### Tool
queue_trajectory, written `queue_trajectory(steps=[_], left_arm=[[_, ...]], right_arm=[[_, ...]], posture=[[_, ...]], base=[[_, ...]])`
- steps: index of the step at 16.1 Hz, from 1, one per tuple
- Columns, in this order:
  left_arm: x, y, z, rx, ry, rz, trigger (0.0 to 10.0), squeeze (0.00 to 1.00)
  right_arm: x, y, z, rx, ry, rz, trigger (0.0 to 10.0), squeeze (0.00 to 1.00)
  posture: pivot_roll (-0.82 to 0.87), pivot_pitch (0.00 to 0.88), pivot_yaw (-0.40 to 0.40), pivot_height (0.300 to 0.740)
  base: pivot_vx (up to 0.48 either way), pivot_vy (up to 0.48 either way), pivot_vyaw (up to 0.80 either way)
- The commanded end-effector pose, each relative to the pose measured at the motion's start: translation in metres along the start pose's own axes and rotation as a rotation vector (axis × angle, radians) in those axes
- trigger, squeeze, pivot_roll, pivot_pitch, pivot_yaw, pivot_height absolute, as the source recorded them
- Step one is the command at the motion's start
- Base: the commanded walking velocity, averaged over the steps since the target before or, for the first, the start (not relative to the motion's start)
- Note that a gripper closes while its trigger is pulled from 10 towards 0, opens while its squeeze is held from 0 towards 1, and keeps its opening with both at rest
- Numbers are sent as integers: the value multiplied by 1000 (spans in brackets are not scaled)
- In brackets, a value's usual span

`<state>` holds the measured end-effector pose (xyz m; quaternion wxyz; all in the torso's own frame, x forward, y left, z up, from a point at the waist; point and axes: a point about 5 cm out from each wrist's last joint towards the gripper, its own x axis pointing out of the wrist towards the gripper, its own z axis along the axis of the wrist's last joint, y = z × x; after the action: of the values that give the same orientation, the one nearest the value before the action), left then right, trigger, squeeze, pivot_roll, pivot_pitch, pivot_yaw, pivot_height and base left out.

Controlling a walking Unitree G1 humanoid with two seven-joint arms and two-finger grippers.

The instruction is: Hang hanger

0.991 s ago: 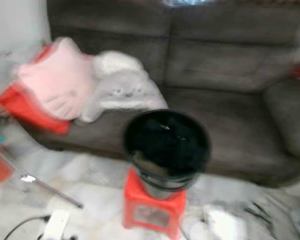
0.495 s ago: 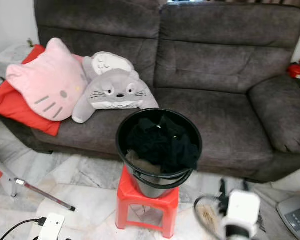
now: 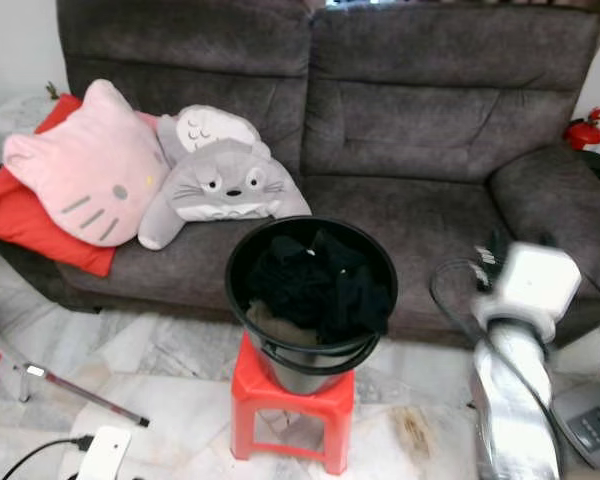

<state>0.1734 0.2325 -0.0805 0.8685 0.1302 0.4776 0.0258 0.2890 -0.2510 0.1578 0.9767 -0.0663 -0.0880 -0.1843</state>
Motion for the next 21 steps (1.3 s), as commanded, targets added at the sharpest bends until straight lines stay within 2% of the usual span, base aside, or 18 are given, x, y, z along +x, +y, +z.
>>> queue_trajectory(steps=[1,3,4,6,8,10,14,18,21], left_arm=[[0,-1,-3,-4,8,-9,10000,0],[-1,-2,-5,-13,17,-9,10000,0],[-1,-2,-6,-21,19,-12,10000,0],[-1,-2,-7,-19,23,-12,10000,0],[-1,-2,-7,-10,26,-15,10000,0],[-1,-2,-7,-1,26,-21,10000,0],[-1,-2,-9,4,29,-23,10000,0],[-1,-2,-8,1,28,-22,10000,0],[-1,-2,-7,-5,23,-27,10000,0]], right_arm=[[10,14,-1,-14,39,73,10000,0],[18,47,8,7,47,186,10000,0],[14,64,10,-21,33,250,10000,0],[9,74,7,-25,33,273,10000,0],[7,74,4,-25,46,278,10000,0],[4,68,-3,-23,81,272,10000,0],[0,69,-7,-24,98,270,10000,0],[1,64,-12,11,142,208,10000,0],[-1,59,-14,39,158,181,10000,0]], posture=[[-122,0,-16,740],[-96,0,-31,740],[-89,0,-31,740],[-91,0,-29,740],[-95,0,-28,740],[-95,0,-29,740],[-95,0,-28,740],[-90,0,-30,740],[-94,0,-30,740]], base=[[0,0,0],[0,0,0],[0,0,0],[126,0,625],[251,0,800],[255,0,0],[254,0,0],[252,0,0],[0,0,-731]])
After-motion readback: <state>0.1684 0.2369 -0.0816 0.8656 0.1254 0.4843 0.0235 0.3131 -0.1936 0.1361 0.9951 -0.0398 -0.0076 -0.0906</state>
